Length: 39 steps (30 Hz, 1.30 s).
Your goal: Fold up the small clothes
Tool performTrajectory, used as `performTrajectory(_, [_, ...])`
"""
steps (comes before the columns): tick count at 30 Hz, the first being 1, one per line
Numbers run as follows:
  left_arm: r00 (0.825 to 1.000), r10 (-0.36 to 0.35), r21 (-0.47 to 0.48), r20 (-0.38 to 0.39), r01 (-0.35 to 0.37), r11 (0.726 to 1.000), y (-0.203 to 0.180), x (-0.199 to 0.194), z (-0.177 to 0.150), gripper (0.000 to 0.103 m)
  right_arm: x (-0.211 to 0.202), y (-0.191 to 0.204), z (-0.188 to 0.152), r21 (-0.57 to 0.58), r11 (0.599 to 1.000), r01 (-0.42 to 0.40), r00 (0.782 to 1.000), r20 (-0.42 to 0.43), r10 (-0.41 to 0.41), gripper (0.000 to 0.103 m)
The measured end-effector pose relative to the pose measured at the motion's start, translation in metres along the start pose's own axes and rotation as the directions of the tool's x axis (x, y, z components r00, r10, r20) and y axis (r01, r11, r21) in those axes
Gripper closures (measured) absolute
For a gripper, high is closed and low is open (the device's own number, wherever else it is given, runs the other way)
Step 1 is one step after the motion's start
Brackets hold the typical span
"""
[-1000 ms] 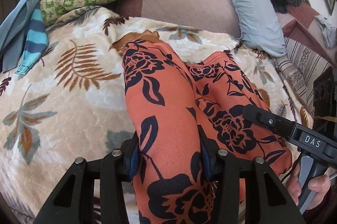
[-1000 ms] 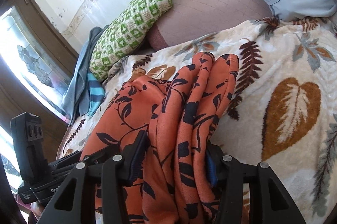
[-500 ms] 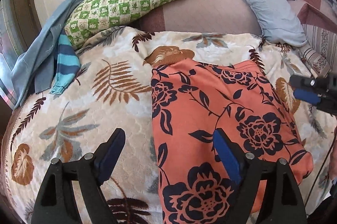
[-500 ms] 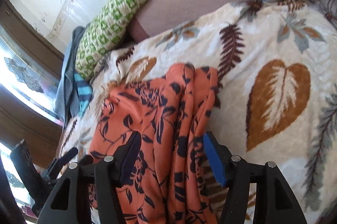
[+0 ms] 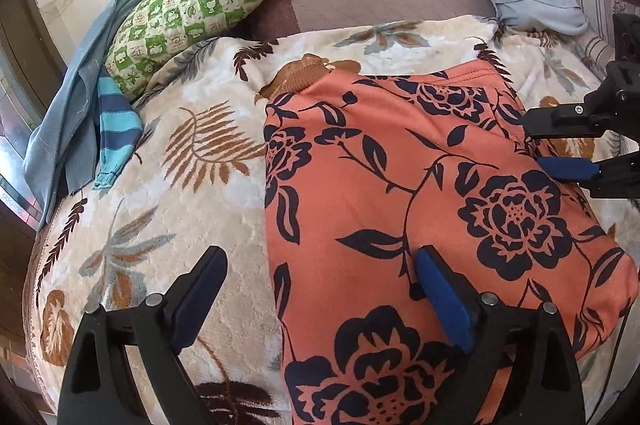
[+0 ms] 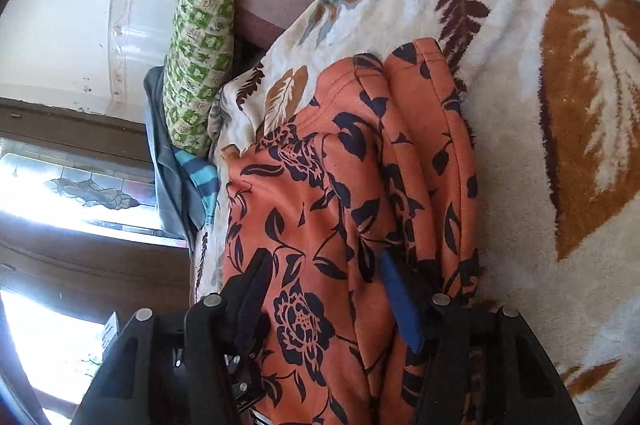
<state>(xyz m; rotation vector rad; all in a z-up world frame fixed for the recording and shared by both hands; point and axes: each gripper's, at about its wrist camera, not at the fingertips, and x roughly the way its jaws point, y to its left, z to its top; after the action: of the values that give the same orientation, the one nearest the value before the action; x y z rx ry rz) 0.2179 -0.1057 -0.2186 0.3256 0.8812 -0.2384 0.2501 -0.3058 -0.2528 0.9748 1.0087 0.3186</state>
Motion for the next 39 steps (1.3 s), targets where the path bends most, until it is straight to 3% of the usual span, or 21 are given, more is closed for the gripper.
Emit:
performTrajectory(10, [0.996,0.029,0.009,0.085,-0.030,1.000,-0.009,-0.042,0.001,0.008,-0.048,0.049,-0.036,-0.227,0.970,0.084,0.982,0.183,-0.042,0.042])
performTrajectory(17, [0.982,0.078,-0.042,0.174,-0.071,0.997,-0.009,-0.099,0.002,0.008,-0.082,0.066,-0.085,-0.305,0.918,0.254,0.926,0.352,-0.139,0.042])
performTrajectory(23, [0.969,0.114,-0.022,0.219,-0.112,0.994,-0.009,-0.146,-0.005,0.008,-0.131,0.061,-0.135,-0.265,0.920,0.288,0.892,0.425,-0.156,0.041])
performTrajectory(27, [0.955,0.130,-0.038,0.265,-0.124,0.992,-0.001,-0.181,-0.010,0.008,-0.159,0.069,-0.165,-0.286,0.896,0.340,0.869,0.460,-0.183,0.037])
performTrajectory(39, [0.913,0.206,-0.085,0.351,-0.188,0.978,0.023,-0.255,-0.023,0.005,-0.216,0.156,-0.207,-0.398,0.835,0.381,0.812,0.575,-0.096,0.031])
